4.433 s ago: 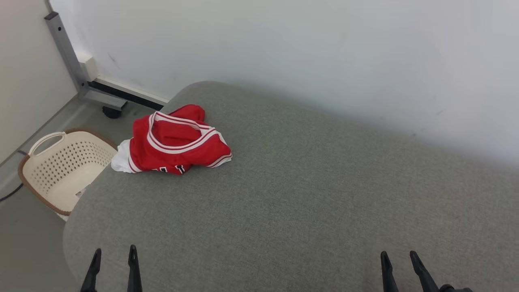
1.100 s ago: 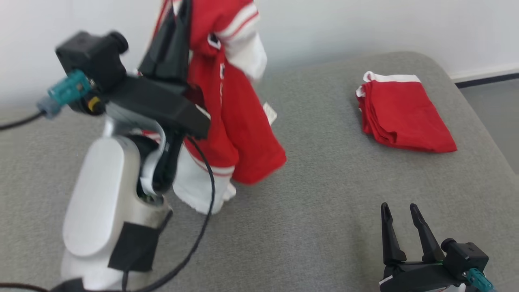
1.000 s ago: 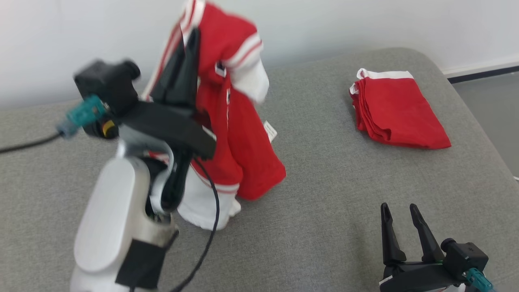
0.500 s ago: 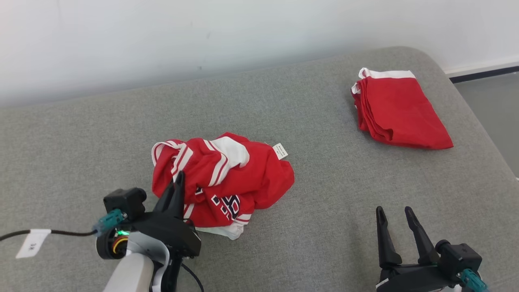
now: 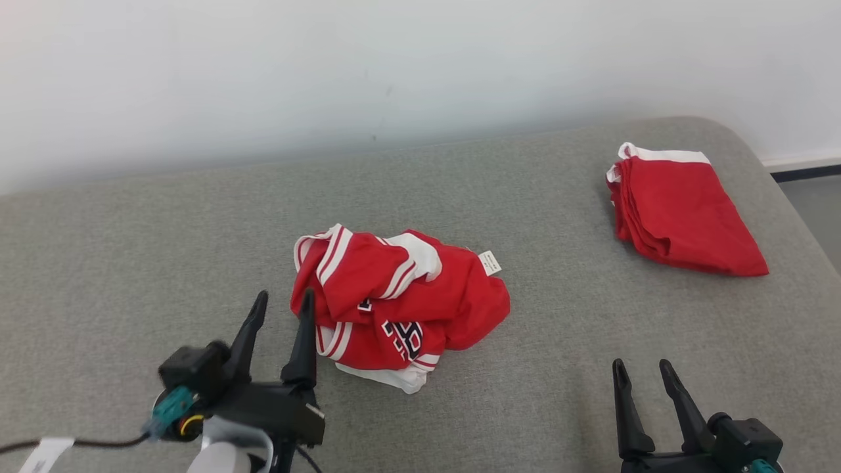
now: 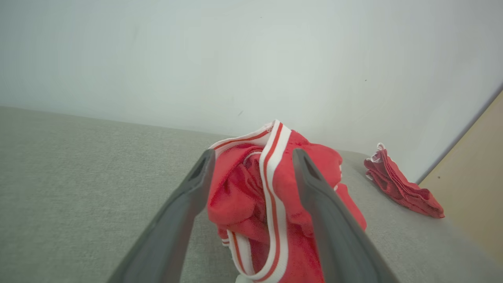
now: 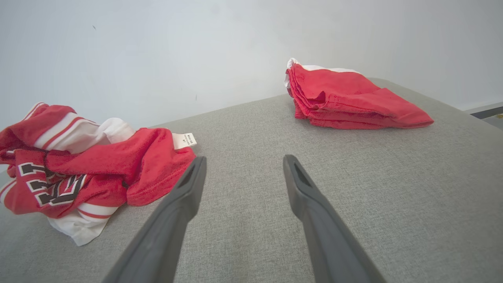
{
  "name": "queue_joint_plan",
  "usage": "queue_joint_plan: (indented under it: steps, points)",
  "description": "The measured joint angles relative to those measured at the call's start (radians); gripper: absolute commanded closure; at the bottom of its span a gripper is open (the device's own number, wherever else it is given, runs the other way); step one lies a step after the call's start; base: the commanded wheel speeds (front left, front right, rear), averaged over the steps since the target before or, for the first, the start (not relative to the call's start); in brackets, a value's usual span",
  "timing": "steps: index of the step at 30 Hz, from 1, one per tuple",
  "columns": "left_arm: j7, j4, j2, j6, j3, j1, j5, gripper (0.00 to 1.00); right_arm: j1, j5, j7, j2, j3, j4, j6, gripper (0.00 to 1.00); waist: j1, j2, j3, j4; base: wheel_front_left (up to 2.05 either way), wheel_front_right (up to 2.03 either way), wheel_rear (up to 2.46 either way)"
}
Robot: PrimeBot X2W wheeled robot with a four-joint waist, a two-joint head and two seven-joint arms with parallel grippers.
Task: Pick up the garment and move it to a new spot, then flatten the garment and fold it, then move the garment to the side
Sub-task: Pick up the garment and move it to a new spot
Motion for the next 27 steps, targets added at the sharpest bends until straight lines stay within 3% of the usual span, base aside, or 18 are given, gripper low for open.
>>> queue_joint_plan:
  steps: [5, 14, 20, 27]
  points:
    - [-0.007, -0.125, 0.017, 0.022, 0.056, 0.130, 0.087, 0.00, 0.005, -0.001, 0.000, 0.000, -0.012, -0.021, 0.000, 0.00, 0.0000, 0.0000, -0.013, 0.036, 0.00, 0.00, 0.00]
    - [-0.007, -0.186, 0.000, 0.042, 0.131, 0.266, 0.188, 0.00, 0.004, 0.001, 0.000, 0.000, -0.019, -0.025, 0.000, 0.00, 0.0000, 0.0001, 0.007, 0.064, 0.00, 0.00, 0.00]
    - [-0.007, -0.187, -0.016, 0.027, 0.160, 0.286, 0.218, 0.00, 0.004, 0.001, 0.000, 0.000, -0.018, -0.023, 0.000, 0.00, 0.0000, 0.0001, 0.009, 0.075, 0.00, 0.00, 0.00]
    - [-0.007, -0.130, -0.029, -0.006, 0.103, 0.225, 0.235, 0.00, -0.009, 0.000, 0.000, 0.000, -0.007, -0.018, 0.000, 0.00, 0.0000, 0.0001, 0.011, 0.058, 0.00, 0.00, 0.00]
